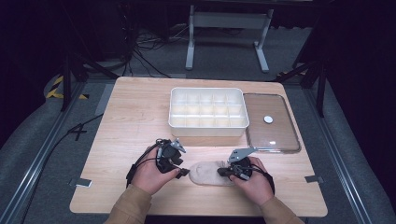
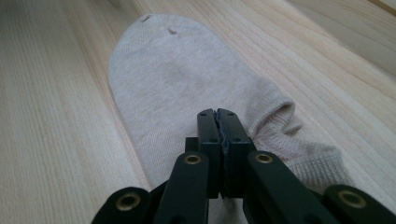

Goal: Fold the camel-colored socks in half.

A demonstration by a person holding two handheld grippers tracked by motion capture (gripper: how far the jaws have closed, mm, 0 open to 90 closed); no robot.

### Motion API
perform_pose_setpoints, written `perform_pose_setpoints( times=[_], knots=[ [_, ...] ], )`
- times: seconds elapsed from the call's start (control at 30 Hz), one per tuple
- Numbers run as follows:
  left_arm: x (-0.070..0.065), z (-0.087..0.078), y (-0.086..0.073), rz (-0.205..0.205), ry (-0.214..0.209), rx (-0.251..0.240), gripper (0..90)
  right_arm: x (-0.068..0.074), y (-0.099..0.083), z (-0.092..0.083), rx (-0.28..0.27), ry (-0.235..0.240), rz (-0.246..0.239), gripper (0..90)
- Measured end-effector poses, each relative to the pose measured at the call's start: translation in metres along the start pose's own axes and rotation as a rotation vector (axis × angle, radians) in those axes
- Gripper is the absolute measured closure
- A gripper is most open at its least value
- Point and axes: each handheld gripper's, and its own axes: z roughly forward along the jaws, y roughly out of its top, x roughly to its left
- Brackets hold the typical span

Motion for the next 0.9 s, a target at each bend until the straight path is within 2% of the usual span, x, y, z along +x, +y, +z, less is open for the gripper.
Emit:
perform_pose_setpoints(
  times=[0.17, 0.3, 0.33, 0.43, 0.57, 0.7, 0.77, 0.87, 0.9],
  knots=[
    [0.0, 0.005, 0.0, -0.032, 0.0, -0.019, 51.2, 0.0, 0.0, 0.0, 0.001, -0.001, -0.007, 89.7],
    [-0.001, 0.01, 0.0, -0.068, -0.023, -0.054, 52.8, 0.001, -0.001, 0.0, -0.003, -0.006, -0.017, 89.8],
    [-0.001, 0.015, 0.0, -0.088, -0.017, -0.07, 54.4, 0.001, -0.001, 0.0, -0.006, -0.007, -0.026, 89.8],
    [-0.002, 0.023, 0.0, -0.112, -0.006, -0.076, 57.1, 0.001, -0.002, 0.0, -0.011, -0.005, -0.029, 89.8],
    [-0.005, 0.034, 0.002, -0.109, 0.021, -0.071, 58.8, 0.001, -0.003, 0.0, -0.018, -0.006, -0.038, 89.8],
    [-0.006, 0.042, 0.005, -0.097, 0.046, -0.036, 52.5, 0.001, -0.005, -0.001, -0.024, -0.008, -0.038, 89.7],
    [-0.007, 0.043, 0.005, -0.1, 0.04, -0.034, 51.7, 0.001, -0.006, -0.001, -0.024, -0.009, -0.035, 89.7],
    [-0.012, 0.048, 0.006, -0.083, 0.051, -0.02, 50.2, 0.001, -0.006, -0.002, -0.026, -0.008, -0.031, 89.7],
    [-0.014, 0.049, 0.007, -0.064, 0.065, -0.03, 49.6, 0.001, -0.006, -0.002, -0.025, -0.009, -0.032, 89.7]
  ],
)
